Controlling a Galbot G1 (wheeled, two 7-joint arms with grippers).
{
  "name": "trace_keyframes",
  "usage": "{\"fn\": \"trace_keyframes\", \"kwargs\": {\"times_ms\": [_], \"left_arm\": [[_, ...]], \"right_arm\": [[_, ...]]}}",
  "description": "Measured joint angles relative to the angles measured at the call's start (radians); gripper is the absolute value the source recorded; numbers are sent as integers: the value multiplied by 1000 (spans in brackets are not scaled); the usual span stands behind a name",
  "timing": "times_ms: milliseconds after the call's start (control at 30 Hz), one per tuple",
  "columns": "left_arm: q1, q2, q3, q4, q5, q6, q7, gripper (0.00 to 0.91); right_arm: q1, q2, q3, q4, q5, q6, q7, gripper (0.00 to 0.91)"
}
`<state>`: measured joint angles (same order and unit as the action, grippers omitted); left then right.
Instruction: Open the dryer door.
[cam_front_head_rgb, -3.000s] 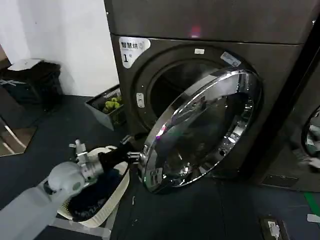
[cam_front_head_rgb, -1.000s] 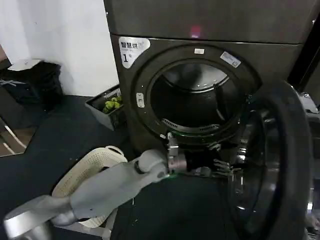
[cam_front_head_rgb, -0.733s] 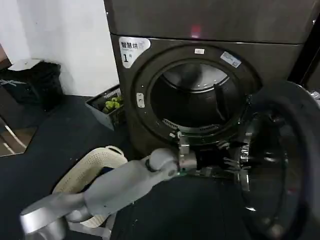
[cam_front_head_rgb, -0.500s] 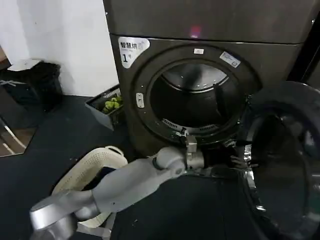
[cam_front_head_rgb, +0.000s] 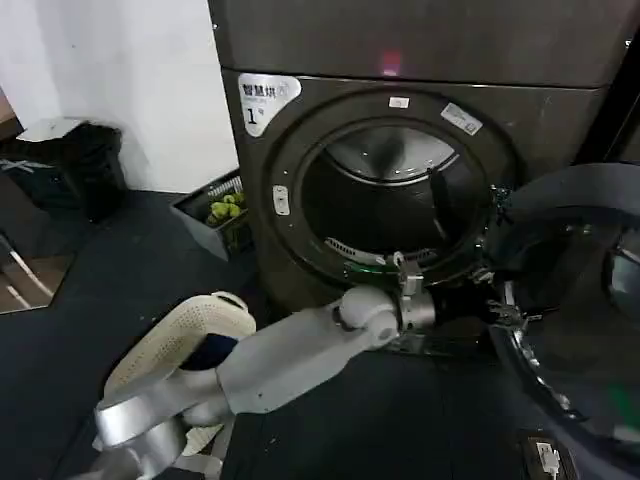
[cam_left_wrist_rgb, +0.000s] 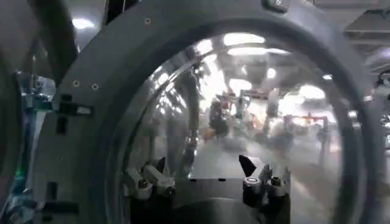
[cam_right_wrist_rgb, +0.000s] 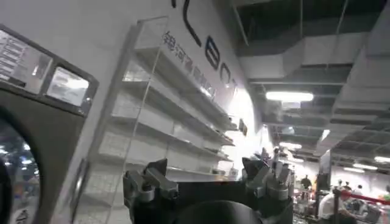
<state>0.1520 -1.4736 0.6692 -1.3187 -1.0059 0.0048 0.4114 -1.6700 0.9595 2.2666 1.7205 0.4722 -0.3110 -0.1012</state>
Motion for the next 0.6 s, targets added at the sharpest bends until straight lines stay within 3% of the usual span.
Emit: {"fn": "trace_keyframes", "kwargs": {"times_ms": [300,600], "left_arm": [[8,6,0,-12,49,-64,-4,907],[33,58,-2,-59,104,-220,-56,907]], "right_arm": [[-15,-6,24,0,7,1,-1,907],[-18,-8,29,-4,21,1,-2,907]]}}
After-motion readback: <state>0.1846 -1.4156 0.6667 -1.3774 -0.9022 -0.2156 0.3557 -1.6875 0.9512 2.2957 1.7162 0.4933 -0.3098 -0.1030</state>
